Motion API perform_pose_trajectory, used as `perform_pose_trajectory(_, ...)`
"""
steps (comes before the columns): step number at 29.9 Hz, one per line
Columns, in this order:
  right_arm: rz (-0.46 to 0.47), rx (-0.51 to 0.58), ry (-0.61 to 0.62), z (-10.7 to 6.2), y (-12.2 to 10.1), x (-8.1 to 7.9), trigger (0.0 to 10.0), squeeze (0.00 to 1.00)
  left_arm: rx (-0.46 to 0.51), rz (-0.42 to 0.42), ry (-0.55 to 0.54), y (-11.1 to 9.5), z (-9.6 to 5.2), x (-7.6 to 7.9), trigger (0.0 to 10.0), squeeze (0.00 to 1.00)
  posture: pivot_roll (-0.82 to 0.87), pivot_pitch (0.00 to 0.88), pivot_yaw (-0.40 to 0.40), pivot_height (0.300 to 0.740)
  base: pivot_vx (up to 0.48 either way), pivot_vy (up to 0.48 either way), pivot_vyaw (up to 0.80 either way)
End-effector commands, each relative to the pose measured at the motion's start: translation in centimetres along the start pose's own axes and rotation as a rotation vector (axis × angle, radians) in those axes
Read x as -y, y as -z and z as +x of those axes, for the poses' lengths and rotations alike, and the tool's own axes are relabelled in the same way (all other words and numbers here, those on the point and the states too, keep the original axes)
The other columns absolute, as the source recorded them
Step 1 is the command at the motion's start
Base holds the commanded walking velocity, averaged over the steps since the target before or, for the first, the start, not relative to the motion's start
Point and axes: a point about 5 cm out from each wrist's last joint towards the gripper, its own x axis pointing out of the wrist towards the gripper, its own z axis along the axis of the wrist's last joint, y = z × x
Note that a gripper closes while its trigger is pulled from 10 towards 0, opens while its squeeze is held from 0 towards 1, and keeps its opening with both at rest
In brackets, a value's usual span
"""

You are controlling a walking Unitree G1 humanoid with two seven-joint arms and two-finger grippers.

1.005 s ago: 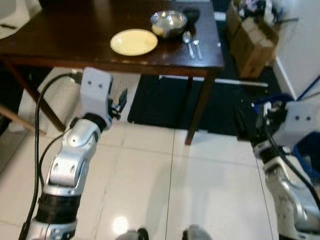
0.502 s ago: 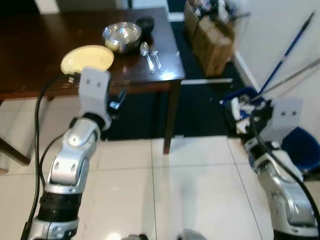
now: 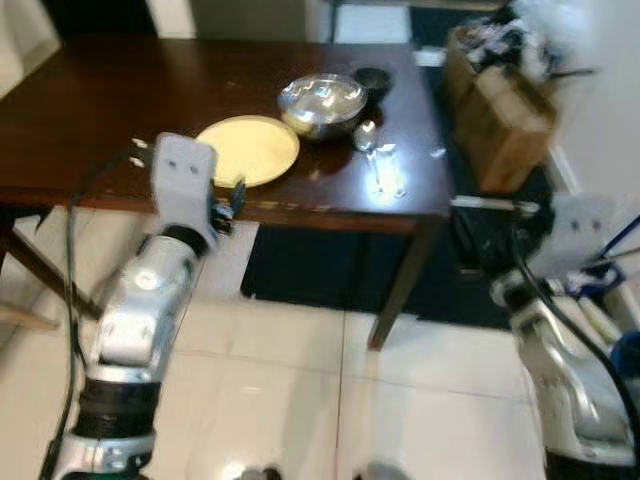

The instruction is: Setting the table

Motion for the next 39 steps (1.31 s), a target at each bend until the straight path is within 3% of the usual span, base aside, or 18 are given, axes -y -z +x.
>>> perform_pose_trajectory(1, 0.007, -0.013, 0.031, -0.3, 0.3, 0.6, 10.0, 0.00, -0.002, 0.010, 0.035, 0.2, 0.0, 0.7, 10.0, 0.00, -0.17, 0.054, 0.099, 0.740, 0.420, 0.000, 0.00)
perform_pose_trajectory(6, 0.012, -0.014, 0.038, -0.3, 0.4, 0.7, 10.0, 0.00, 0.013, 0.016, 0.097, 0.0, 0.1, 1.5, 10.0, 0.00, -0.18, 0.049, 0.102, 0.740, 0.353, -0.320, 0.00)
perform_pose_trajectory(21, 0.024, -0.017, 0.056, -0.3, 0.5, 1.0, 10.0, 0.00, 0.000, 0.004, 0.125, 0.1, 0.2, 1.8, 10.0, 0.00, -0.18, 0.049, 0.104, 0.740, 0.347, -0.316, 0.00)
perform_pose_trajectory(39, 0.027, -0.021, 0.059, -0.4, 0.6, 1.2, 10.0, 0.00, -0.035, -0.035, 0.087, 0.3, 0.5, 1.0, 10.0, 0.00, -0.18, 0.052, 0.104, 0.740, 0.015, 0.000, 0.00)
